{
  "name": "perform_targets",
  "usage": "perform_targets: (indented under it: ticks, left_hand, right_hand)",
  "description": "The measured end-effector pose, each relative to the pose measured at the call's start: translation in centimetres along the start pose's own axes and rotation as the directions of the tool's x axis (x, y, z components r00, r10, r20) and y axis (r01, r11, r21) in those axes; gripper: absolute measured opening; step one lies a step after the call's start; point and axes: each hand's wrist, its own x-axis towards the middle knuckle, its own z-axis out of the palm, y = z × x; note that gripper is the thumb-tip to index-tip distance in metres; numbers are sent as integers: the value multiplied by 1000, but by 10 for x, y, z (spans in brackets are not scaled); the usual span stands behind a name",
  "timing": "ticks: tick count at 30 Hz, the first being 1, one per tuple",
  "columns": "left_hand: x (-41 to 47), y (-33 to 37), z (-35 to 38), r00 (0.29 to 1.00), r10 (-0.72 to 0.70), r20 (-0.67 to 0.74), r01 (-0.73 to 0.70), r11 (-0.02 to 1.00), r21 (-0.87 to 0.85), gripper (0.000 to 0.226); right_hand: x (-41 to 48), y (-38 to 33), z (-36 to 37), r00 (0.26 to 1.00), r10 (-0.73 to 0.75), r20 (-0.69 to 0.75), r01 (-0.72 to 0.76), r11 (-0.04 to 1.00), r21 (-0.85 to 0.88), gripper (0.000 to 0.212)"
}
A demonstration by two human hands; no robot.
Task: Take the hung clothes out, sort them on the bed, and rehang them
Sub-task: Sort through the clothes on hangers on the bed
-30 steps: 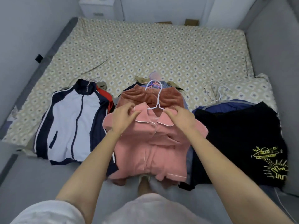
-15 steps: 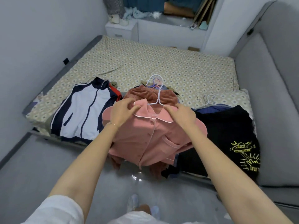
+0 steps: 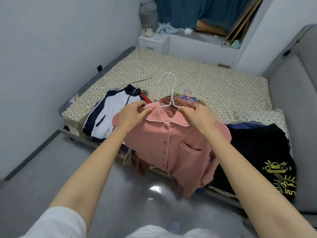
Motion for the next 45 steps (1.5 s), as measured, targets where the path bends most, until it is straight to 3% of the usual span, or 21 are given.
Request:
perform_targets:
  ticks: [6, 16, 23, 27, 37, 45]
  left_hand:
    - [-7, -51, -76, 995, -30, -94, 29, 1000, -6, 25]
    - [8, -149, -157, 988, -61, -144, 57, 998, -27, 41]
    - [62, -217, -172, 982, -64, -177, 64, 998, -6, 23]
    - [104, -252, -177, 987, -40, -157, 55, 994, 93, 24]
    - [224, -323, -187, 992, 13, -126, 8, 987, 161, 26]
    - [343, -380, -144, 999, 30, -23, -27, 992, 122, 28]
  right_hand:
    - [-10, -85, 20, 996, -56, -63, 56, 998, 13, 65]
    - [-12, -202, 74, 995, -100, 10, 99, 990, 96, 60]
    - [39, -260, 126, 986, -168, -3, 167, 977, 133, 55]
    - [81, -286, 158, 977, -212, -5, 210, 960, 183, 47]
    - [182, -349, 212, 993, -119, 18, 110, 961, 255, 49]
    - [285, -366, 269, 999, -39, 32, 32, 980, 194, 45]
